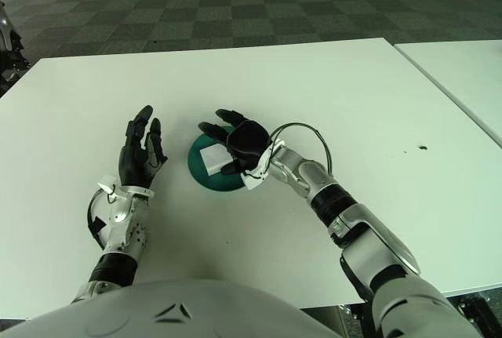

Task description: Put the charger into the plate.

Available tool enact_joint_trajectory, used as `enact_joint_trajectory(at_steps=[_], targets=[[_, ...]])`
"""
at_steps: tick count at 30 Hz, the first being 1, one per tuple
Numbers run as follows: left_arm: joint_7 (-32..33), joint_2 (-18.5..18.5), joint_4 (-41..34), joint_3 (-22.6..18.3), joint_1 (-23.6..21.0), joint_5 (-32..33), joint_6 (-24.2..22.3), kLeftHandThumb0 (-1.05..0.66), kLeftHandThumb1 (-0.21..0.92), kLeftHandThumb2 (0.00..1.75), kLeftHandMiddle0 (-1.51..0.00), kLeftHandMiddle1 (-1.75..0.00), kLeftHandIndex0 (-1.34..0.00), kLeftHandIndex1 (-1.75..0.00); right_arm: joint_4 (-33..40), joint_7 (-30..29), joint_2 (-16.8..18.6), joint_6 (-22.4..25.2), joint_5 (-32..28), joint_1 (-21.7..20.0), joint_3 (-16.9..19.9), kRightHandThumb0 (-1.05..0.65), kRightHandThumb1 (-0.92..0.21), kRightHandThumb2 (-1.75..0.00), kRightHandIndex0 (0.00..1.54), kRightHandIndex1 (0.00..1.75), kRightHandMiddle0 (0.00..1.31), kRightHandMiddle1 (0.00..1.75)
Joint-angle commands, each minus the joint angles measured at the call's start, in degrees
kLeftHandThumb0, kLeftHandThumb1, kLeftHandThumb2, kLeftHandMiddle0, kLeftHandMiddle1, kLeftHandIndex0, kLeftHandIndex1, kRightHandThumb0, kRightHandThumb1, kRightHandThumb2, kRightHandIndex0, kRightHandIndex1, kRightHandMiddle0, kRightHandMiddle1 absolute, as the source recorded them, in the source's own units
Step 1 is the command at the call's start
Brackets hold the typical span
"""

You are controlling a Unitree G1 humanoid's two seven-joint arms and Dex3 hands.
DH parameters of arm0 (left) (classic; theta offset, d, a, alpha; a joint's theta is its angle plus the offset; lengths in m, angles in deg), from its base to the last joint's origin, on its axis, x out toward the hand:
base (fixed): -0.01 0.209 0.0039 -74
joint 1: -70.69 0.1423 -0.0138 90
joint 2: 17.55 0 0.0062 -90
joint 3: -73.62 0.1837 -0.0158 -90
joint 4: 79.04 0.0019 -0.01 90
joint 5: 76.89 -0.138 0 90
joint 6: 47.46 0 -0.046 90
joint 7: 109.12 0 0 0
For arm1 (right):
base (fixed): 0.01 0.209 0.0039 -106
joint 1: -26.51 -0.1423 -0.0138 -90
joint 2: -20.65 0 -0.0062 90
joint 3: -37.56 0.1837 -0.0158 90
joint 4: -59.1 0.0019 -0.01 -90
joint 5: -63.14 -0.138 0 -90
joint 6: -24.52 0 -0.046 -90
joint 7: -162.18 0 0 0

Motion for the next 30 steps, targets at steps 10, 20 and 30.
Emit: enact_joint_trajectory(at_steps=[10,20,30], targets=[[-1.86,4.94,4.17,0.43,8.27,1.81,-2.68,-0.84,0.92,0.89,-0.02,0.00,0.00,-0.29,6.89,1.69,0.85,-4.91,-17.35,2.30,10.24,-1.05,-0.92,-0.73,0.00,0.00,0.00,0.00],[-4.39,4.35,6.93,-1.09,6.61,1.72,-0.48,-0.91,0.92,0.90,-0.01,0.00,0.00,-0.25,0.46,14.66,2.58,-8.18,-40.77,4.93,16.51,-1.05,-0.92,-0.70,0.00,0.00,0.00,0.00],[-6.05,3.07,7.00,-1.25,7.04,0.94,-0.12,-0.92,0.92,0.94,0.00,0.00,0.00,-0.28,-20.37,29.45,11.99,-16.13,-61.45,3.06,25.00,-1.05,-0.92,-0.80,0.00,0.00,0.00,0.00]])
